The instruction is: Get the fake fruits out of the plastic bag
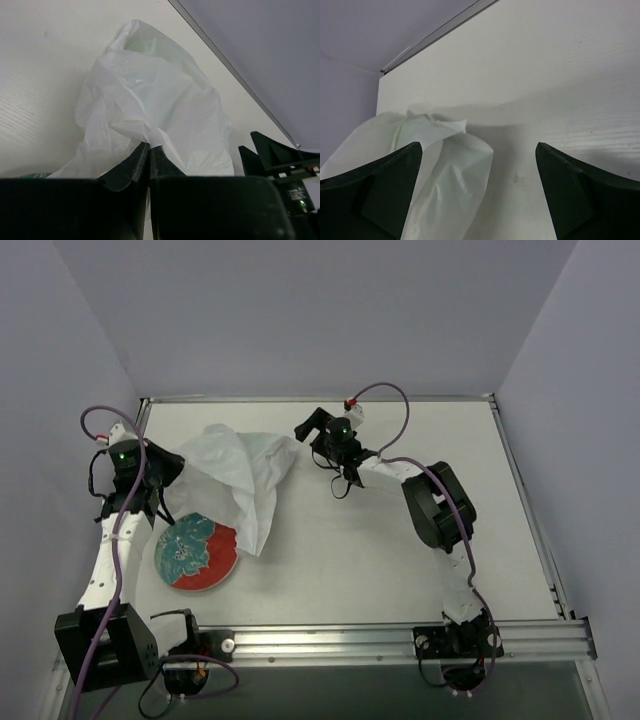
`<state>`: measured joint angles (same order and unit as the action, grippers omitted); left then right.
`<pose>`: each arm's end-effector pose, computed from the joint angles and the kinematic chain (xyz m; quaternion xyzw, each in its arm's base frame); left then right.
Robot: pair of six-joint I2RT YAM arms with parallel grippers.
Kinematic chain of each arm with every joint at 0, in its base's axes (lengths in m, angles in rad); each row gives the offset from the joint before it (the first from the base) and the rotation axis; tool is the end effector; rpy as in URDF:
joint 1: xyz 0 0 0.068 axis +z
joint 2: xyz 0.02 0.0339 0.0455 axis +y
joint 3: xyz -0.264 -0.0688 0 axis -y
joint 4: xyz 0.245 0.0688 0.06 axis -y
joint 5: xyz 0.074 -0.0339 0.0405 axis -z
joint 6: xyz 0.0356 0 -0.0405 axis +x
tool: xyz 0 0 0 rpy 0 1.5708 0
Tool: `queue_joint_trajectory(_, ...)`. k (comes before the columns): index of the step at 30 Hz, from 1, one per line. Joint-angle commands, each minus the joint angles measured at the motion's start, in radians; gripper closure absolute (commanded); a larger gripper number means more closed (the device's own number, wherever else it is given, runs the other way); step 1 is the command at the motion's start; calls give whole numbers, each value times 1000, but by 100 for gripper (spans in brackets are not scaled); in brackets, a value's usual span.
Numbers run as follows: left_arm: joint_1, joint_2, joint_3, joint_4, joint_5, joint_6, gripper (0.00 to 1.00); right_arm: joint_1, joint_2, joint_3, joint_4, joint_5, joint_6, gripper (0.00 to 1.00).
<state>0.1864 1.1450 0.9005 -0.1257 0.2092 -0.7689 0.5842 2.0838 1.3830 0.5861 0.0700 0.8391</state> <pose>0.2614 0.0418 0.3135 -0.3249 0.7559 -0.2438 0.5134 0.4054 0.2650 0.2189 0.1179 0.7370 0.4145 0.5207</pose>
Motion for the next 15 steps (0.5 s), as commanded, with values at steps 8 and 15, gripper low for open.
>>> queue_joint_trajectory(8, 5, -14, -2, 83, 73, -41, 98, -14, 329, 370, 47, -108, 296, 10)
queue_joint_trajectory(15, 7, -18, 5, 77, 59, -35, 98, 3, 435, 432, 150, -214, 354, 26)
